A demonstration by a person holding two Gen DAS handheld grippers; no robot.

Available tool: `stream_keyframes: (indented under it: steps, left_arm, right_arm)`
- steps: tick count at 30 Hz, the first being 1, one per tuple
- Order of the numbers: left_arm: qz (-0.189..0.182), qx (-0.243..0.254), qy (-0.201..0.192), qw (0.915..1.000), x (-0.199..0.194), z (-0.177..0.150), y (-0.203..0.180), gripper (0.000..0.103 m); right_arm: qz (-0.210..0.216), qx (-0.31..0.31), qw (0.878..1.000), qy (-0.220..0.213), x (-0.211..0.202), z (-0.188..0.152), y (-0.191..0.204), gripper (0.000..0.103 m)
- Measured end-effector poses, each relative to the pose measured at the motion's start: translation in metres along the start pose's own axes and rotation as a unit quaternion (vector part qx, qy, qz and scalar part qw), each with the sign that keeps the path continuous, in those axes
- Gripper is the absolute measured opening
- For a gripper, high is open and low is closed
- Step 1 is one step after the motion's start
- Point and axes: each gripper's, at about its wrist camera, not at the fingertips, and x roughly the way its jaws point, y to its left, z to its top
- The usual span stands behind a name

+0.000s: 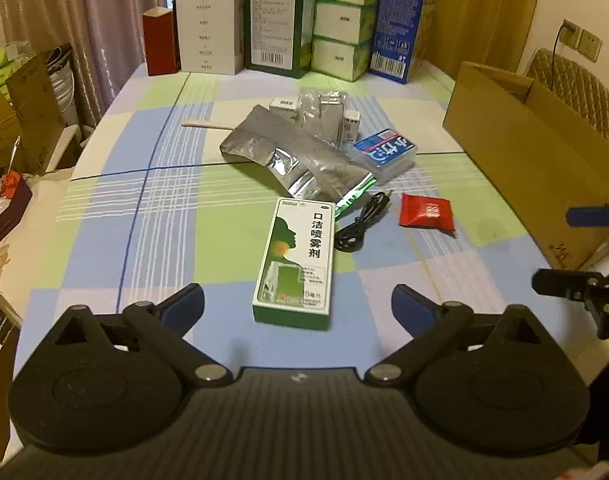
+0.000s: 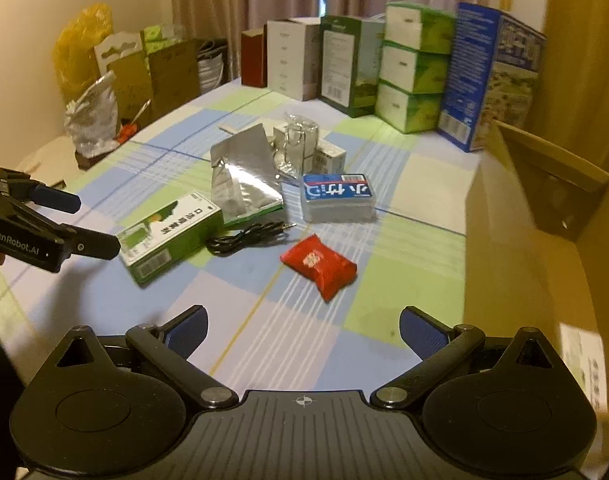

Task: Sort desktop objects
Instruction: 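Grasp the green mouth spray box with left gripper while right grasps red candy packet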

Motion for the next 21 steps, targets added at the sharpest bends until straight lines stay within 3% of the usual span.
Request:
stream_keyframes:
  steps: [6, 14, 16, 21]
  left_arm:
    - [0.0, 0.01, 0.01, 0.9999, 0.036, 0.007, 0.003, 0.089]
    - [-0.002, 0.019, 0.026, 0.9995, 0.072, 0.013, 0.007, 0.074]
    - [-0.008, 0.018, 0.031, 0.9993, 0.078, 0.015, 0.008, 0.066]
    - [-0.012, 0.029, 0.031, 0.999, 0.086, 0.018, 0.008, 0.065]
  right_arm:
    - [-0.017, 0.015, 1.0, 0.018, 0.047, 0.012, -0.014, 0.09]
    - [-0.032, 0.124, 0.991, 0.039, 0.089, 0.019, -0.028, 0.085]
    - [-0.038, 0.136, 0.989, 0.035, 0.096, 0.02, -0.026, 0.085]
    - [-0.063, 0.17, 0.983, 0.021, 0.11, 0.023, -0.021, 0.082]
